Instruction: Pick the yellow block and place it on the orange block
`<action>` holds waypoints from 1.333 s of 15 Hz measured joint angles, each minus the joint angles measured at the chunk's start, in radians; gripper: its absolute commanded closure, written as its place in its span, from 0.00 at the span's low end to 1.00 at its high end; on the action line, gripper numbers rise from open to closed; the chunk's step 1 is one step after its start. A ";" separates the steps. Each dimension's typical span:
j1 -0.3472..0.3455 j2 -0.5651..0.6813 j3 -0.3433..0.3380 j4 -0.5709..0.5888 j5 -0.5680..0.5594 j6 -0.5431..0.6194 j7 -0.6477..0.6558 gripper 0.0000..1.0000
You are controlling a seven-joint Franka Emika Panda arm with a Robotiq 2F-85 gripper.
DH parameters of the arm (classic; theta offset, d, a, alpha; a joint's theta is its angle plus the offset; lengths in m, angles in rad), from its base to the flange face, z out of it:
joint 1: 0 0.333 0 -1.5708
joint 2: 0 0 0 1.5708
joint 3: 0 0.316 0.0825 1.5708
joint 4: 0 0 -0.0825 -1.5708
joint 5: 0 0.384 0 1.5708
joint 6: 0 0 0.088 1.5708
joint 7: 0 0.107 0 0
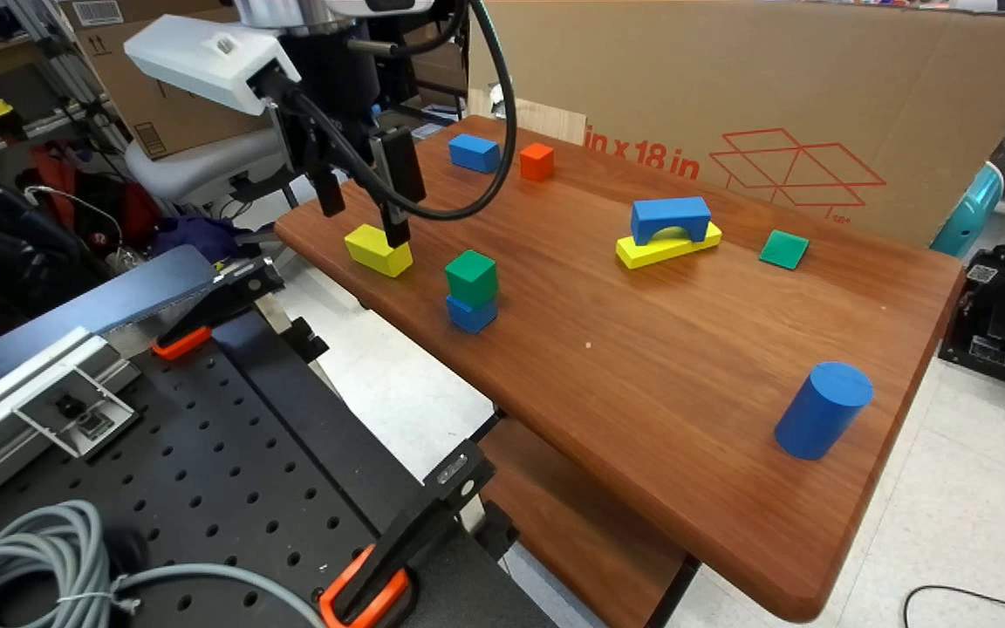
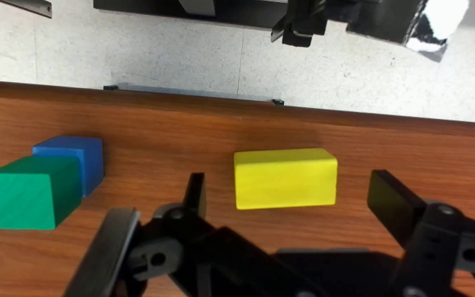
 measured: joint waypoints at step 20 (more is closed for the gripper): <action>0.022 0.082 -0.016 0.127 -0.004 -0.079 0.000 0.58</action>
